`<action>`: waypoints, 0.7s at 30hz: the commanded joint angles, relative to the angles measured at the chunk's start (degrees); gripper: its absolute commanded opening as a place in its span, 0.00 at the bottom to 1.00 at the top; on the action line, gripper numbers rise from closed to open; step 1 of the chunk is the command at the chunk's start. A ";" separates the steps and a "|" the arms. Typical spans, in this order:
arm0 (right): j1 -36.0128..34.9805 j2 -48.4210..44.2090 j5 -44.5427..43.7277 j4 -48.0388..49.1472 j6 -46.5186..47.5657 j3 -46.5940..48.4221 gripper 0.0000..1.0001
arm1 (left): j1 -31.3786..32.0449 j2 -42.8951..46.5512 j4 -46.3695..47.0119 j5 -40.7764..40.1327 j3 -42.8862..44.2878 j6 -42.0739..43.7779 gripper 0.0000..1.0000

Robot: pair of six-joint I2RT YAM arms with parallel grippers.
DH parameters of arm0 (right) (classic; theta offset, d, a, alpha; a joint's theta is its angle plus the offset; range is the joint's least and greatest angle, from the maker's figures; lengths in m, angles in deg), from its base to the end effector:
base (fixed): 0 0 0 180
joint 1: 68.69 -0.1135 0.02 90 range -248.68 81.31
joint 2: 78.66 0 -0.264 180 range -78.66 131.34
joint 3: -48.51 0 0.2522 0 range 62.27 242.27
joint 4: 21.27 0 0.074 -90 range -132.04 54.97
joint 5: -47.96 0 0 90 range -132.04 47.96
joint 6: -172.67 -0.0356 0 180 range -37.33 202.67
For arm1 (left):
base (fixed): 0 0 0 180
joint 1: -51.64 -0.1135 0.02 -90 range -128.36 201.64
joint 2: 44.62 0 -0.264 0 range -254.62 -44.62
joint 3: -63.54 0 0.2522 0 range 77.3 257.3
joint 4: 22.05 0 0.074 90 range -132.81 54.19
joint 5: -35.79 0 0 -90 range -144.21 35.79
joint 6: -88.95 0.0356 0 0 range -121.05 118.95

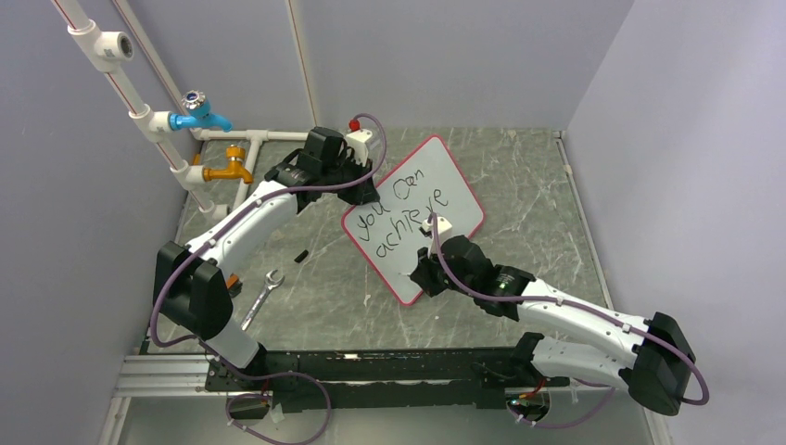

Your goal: Write a sentence on the whiteboard

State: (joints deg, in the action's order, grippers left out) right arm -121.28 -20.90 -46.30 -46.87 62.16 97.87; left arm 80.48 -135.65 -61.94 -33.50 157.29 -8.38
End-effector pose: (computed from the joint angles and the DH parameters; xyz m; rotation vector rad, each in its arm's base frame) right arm 0.1354 0.1727 0.2387 -0.5753 2.1610 0.6412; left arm 0.3112 -0.1857 0.3246 0.6245 2.1865 -0.7426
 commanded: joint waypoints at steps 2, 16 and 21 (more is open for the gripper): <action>-0.23 -0.20 -1.76 1.05 -0.53 -1.13 0.00 | -0.89 -0.77 1.62 -5.79 0.97 3.82 0.00; -0.44 -0.31 -0.98 -2.22 -2.21 -0.84 0.00 | -0.97 -0.40 1.57 -5.24 1.14 3.82 0.00; -0.53 1.69 -1.57 -2.01 -1.61 1.29 0.00 | -0.91 -0.39 1.52 -5.00 1.14 3.82 0.00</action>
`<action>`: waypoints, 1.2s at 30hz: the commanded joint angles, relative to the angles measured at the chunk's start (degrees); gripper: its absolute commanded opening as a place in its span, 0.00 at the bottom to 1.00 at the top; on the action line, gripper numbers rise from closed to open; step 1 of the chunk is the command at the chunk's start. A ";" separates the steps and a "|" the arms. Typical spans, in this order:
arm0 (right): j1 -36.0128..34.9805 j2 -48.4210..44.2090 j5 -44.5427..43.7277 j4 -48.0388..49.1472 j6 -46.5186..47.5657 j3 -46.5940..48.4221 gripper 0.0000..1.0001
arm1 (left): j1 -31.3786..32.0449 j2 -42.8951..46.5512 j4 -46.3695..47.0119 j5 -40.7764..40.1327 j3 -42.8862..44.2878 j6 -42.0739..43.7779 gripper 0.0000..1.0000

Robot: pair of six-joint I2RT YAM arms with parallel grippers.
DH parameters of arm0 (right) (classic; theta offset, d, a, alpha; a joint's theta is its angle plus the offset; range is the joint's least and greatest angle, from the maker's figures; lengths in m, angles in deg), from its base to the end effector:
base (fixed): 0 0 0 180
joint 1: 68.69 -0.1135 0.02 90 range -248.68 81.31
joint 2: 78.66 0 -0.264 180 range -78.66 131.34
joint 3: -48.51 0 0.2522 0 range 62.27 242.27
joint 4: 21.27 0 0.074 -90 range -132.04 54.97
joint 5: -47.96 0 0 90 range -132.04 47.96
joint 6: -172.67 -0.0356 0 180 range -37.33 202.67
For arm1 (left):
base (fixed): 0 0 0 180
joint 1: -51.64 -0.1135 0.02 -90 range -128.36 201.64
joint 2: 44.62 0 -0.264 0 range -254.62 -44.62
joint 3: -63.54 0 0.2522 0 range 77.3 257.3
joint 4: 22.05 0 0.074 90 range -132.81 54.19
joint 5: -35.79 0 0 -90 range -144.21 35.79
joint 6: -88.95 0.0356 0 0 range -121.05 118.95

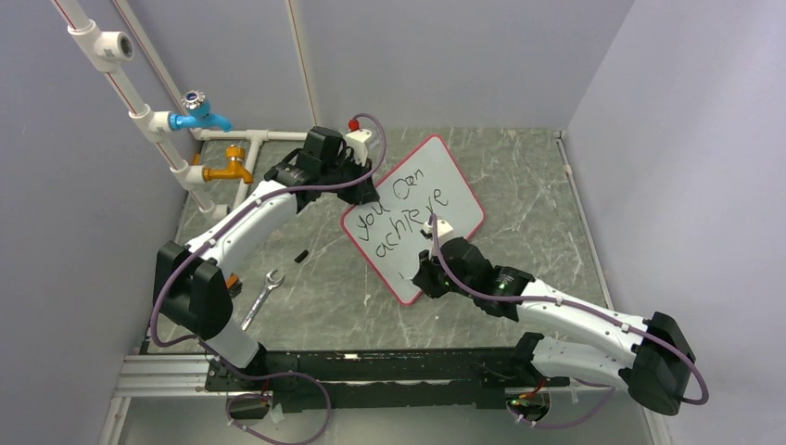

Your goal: Write a sentence on the whiteboard

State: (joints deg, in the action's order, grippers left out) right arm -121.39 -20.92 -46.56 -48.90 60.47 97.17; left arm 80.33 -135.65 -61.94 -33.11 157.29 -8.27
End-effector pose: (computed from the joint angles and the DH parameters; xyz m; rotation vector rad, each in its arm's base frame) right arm 0.1331 0.1700 0.2315 -0.5570 2.2151 0.6252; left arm 0.3115 -0.1851 0.3246 0.6274 2.1852 -0.7477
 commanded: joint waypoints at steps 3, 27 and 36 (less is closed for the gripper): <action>-0.39 2.86 -1.98 -0.16 0.94 3.93 0.00 | -0.82 -0.39 1.58 -5.29 1.14 3.66 0.00; -0.34 6.11 -8.84 -2.46 1.64 8.48 0.00 | -0.75 -0.23 1.54 -4.84 1.25 3.62 0.00; -0.43 4.33 -6.42 -2.03 -0.66 4.06 0.00 | -0.82 -0.14 1.44 -5.02 1.31 3.68 0.00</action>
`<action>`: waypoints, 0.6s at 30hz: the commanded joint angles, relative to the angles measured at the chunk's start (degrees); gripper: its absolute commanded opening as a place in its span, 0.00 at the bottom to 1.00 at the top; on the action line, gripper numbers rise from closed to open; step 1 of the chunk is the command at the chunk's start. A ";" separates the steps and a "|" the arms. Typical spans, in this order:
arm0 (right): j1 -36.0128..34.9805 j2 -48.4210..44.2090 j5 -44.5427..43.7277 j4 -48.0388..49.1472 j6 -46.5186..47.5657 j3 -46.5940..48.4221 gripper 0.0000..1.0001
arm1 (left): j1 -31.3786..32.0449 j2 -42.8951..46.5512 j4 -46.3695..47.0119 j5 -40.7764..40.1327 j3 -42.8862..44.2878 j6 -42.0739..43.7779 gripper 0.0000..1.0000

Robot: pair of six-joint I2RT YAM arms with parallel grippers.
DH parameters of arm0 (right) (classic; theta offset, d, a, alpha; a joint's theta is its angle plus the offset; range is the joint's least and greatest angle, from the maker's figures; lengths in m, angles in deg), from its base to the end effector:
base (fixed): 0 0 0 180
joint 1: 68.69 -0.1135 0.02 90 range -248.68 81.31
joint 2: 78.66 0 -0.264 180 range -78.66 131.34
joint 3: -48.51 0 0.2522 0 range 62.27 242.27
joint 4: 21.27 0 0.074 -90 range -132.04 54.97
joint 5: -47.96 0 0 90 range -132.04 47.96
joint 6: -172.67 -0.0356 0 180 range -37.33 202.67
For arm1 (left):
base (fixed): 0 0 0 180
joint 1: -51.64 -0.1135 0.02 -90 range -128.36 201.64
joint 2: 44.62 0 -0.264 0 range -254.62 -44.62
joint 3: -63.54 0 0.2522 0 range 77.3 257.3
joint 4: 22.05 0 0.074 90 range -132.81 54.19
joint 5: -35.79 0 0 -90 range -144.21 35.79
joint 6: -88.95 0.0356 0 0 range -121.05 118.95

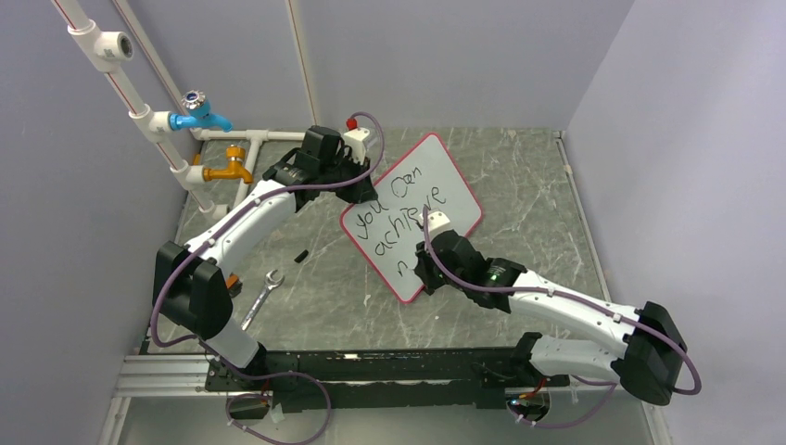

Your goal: Write a sentence on the whiteboard

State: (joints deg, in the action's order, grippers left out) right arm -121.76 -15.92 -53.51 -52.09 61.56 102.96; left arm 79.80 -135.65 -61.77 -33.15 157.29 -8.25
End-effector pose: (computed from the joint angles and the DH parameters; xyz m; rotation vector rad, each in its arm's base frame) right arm 0.1457 0.1821 0.2431 -0.5224 2.2197 0.4711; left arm 0.3134 -0.1823 0.3249 0.6168 2.1835 -0.7422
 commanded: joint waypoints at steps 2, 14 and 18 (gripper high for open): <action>-0.03 -1.06 0.63 1.20 -2.08 -2.25 0.00 | -0.22 -0.16 1.26 -4.91 1.36 3.60 0.00; -0.06 3.25 -1.79 0.47 1.69 5.63 0.00 | -0.25 -0.46 1.10 -4.57 1.51 3.68 0.00; 0.06 5.28 -2.87 0.27 3.28 8.04 0.00 | -0.24 -0.49 1.16 -4.54 1.42 3.66 0.00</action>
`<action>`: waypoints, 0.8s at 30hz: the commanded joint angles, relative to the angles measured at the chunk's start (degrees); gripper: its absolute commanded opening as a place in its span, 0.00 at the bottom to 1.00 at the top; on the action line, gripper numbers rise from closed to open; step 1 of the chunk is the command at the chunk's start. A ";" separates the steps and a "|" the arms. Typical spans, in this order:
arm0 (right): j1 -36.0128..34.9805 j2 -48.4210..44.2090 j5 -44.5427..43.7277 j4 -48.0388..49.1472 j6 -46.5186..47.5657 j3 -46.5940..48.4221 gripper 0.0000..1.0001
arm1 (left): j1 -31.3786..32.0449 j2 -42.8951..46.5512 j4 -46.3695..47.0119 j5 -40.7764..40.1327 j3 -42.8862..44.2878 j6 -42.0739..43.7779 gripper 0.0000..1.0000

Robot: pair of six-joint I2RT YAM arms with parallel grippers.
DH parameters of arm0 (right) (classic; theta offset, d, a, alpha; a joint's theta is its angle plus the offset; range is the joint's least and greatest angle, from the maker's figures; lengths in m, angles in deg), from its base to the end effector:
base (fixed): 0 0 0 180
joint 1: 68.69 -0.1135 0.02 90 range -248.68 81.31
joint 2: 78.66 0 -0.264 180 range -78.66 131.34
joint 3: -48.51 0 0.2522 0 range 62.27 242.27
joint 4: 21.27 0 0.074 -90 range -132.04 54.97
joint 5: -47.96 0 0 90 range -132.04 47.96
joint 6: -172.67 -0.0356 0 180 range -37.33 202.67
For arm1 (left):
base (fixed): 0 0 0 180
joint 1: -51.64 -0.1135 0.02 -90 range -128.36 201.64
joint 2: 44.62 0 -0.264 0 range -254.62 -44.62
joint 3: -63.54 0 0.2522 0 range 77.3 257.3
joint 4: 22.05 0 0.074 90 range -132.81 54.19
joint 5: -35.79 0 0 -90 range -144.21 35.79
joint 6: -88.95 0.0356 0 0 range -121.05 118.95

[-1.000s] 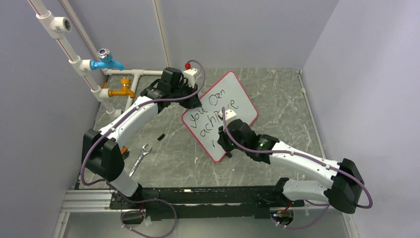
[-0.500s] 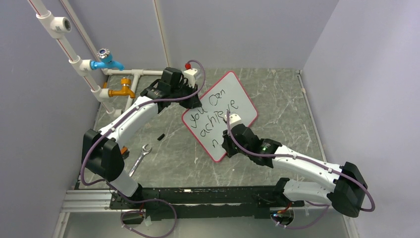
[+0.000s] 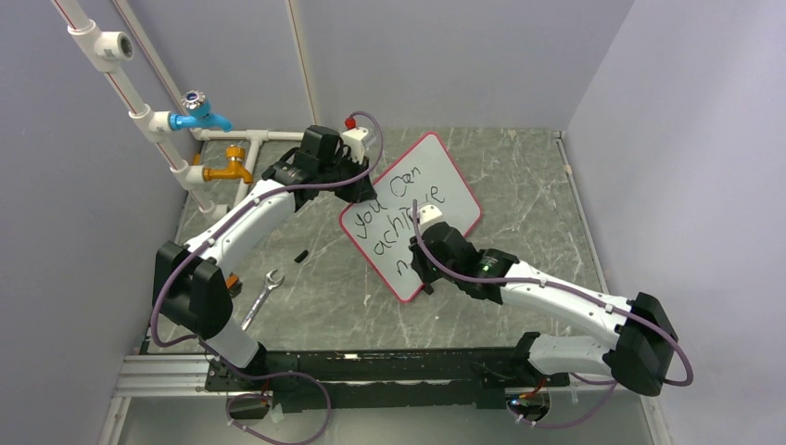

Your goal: Write a sentence on the whiteboard

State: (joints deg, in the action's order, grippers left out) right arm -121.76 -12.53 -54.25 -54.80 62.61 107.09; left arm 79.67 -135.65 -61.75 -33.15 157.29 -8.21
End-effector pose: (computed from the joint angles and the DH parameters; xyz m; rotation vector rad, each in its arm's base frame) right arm 0.1533 0.1915 0.2503 -0.5466 2.2391 0.4261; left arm 0.3138 -0.1816 0.3249 0.6150 2.1832 -0.7407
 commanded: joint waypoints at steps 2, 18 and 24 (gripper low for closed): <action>0.16 2.44 -2.94 3.07 2.69 4.66 0.00 | -0.16 -0.52 1.13 -4.41 1.48 3.56 0.00; 2.27 1.16 -4.77 2.53 0.26 1.11 0.00 | -0.12 -0.59 1.12 -4.09 1.58 3.47 0.00; 2.31 -0.88 -3.42 2.48 -1.58 -1.91 0.00 | -0.09 -0.58 1.13 -4.03 1.62 3.47 0.00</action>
State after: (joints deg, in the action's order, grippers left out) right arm -119.71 -12.03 -58.27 -53.89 63.07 106.98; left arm 79.58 -136.00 -61.70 -33.09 157.29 -8.36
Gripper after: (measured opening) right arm 0.124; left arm 0.171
